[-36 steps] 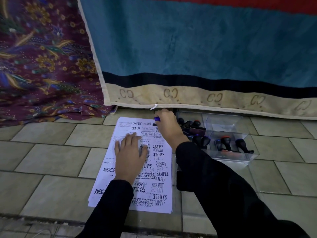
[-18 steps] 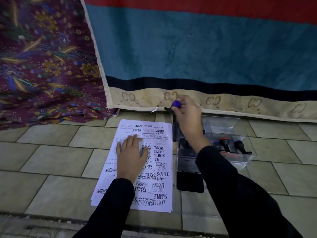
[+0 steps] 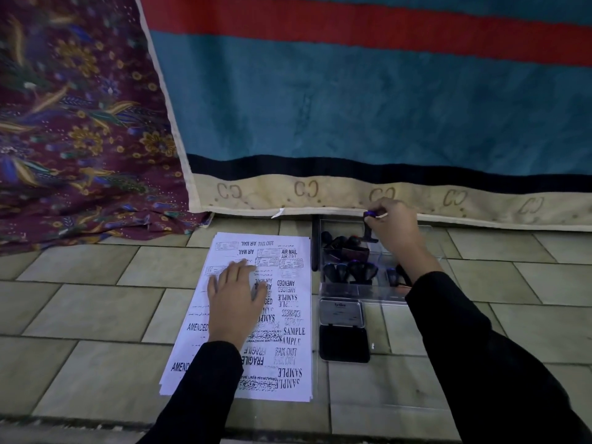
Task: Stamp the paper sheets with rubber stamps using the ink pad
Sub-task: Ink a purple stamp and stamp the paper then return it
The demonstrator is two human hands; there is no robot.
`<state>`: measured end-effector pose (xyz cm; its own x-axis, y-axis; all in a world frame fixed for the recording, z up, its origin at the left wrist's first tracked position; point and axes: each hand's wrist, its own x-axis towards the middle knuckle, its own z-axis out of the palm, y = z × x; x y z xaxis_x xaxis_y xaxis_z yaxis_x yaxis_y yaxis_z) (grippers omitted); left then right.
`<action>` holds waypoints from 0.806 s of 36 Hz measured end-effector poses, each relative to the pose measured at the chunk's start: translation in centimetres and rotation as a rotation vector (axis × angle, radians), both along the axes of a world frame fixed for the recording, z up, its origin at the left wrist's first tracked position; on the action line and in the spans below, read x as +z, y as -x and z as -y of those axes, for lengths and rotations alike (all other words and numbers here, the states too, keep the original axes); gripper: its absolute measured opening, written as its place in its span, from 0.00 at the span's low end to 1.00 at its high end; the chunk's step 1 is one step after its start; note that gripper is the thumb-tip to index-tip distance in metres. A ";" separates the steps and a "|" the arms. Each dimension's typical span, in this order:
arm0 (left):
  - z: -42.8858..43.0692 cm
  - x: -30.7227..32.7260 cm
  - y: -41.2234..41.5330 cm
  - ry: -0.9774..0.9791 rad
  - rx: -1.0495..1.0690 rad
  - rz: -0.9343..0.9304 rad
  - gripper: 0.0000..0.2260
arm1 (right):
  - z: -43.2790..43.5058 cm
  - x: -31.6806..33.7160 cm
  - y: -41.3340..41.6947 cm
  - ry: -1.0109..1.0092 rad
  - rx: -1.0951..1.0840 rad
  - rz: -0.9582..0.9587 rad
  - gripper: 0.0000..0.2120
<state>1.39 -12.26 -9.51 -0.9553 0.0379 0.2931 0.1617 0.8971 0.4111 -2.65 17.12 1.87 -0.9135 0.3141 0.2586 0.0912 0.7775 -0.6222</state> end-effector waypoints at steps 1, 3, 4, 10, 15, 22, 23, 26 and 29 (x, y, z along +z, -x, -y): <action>0.0 0.1 0.0 -0.002 -0.001 -0.001 0.17 | 0.1 0.0 0.1 -0.015 0.007 0.023 0.06; 0.0 0.1 0.0 -0.006 0.000 0.004 0.16 | 0.4 -0.1 0.4 -0.030 0.027 0.078 0.08; 0.0 0.1 -0.1 -0.006 0.000 0.007 0.16 | 0.5 -0.2 0.6 -0.034 0.032 0.103 0.09; 0.0 0.1 -0.1 0.001 -0.001 0.000 0.17 | 1.1 -0.9 1.6 -0.147 0.046 0.234 0.03; 0.0 0.0 0.0 0.004 -0.003 0.004 0.16 | 1.3 -1.3 1.9 -0.209 0.008 0.324 0.04; 0.0 0.0 0.1 0.018 0.001 0.002 0.16 | 1.5 -1.0 1.6 -0.274 0.012 0.332 0.09; 0.0 0.1 0.1 0.022 0.008 -0.005 0.16 | 1.6 -1.0 1.3 -0.280 0.012 0.332 0.09; -0.1 0.4 -0.1 0.069 0.036 -0.042 0.16 | 1.8 -1.0 0.5 -0.274 0.025 0.303 0.10; -0.2 0.8 -0.3 0.114 0.052 -0.060 0.15 | 1.8 -0.9 -1.0 -0.241 0.032 0.265 0.13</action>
